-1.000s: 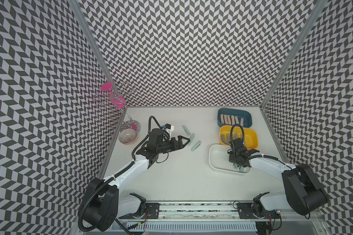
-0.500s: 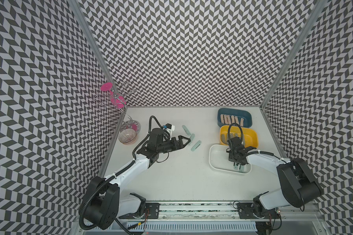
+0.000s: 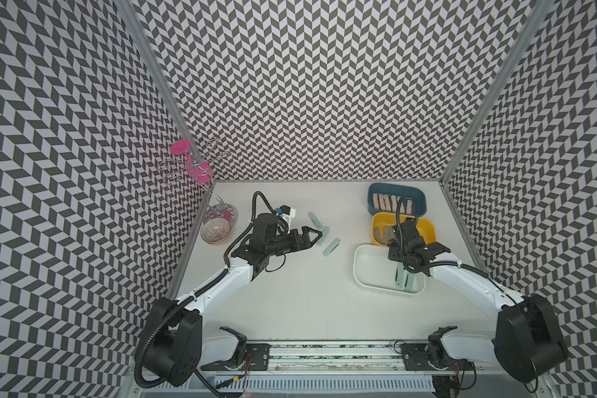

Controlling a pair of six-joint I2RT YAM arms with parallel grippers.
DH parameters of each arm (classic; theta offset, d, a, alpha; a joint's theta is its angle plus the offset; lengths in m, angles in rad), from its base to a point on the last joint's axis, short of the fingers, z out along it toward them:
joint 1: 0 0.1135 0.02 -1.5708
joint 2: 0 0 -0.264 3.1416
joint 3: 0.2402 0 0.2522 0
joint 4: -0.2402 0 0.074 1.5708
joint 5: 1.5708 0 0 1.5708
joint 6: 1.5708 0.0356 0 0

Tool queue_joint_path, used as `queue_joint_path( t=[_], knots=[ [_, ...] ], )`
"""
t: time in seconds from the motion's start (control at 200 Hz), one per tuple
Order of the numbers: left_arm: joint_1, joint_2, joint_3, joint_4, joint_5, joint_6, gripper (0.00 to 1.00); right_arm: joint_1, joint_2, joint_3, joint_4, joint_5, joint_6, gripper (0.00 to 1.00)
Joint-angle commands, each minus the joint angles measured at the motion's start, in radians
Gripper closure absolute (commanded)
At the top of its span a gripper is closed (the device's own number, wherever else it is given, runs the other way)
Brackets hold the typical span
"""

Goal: Place the fruit knives into the storage box by color
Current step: Place the fruit knife in the storage box.

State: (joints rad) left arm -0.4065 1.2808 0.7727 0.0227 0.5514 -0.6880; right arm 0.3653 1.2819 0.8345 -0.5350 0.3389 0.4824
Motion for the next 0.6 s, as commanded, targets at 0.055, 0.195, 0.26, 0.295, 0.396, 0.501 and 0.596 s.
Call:
queue_joint_path(
  t=[0.055,0.195,0.26,0.295,0.396,0.501,0.596],
  knots=[
    [0.042,-0.035,0.04,-0.048,-0.039,0.047,0.0,0.0,-0.063,0.095,-0.02,-0.064,-0.027,0.41],
    [0.11,-0.054,0.036,-0.07,-0.038,0.063,0.0,0.0,-0.078,0.155,0.014,-0.17,-0.021,0.4],
    [0.142,-0.066,0.032,-0.08,-0.04,0.073,0.0,0.005,-0.066,0.19,0.028,-0.226,-0.012,0.39],
    [0.16,-0.07,0.033,-0.09,-0.042,0.078,0.0,0.014,-0.054,0.21,0.036,-0.252,-0.007,0.39],
    [0.208,-0.087,0.031,-0.109,-0.058,0.085,0.0,0.068,-0.01,0.265,0.059,-0.277,0.014,0.39],
    [0.262,-0.11,0.014,-0.116,-0.068,0.083,0.0,0.148,0.064,0.322,0.093,-0.282,0.039,0.38],
    [0.306,-0.136,-0.01,-0.114,-0.072,0.074,0.0,0.223,0.159,0.378,0.118,-0.28,0.058,0.38]
  ],
)
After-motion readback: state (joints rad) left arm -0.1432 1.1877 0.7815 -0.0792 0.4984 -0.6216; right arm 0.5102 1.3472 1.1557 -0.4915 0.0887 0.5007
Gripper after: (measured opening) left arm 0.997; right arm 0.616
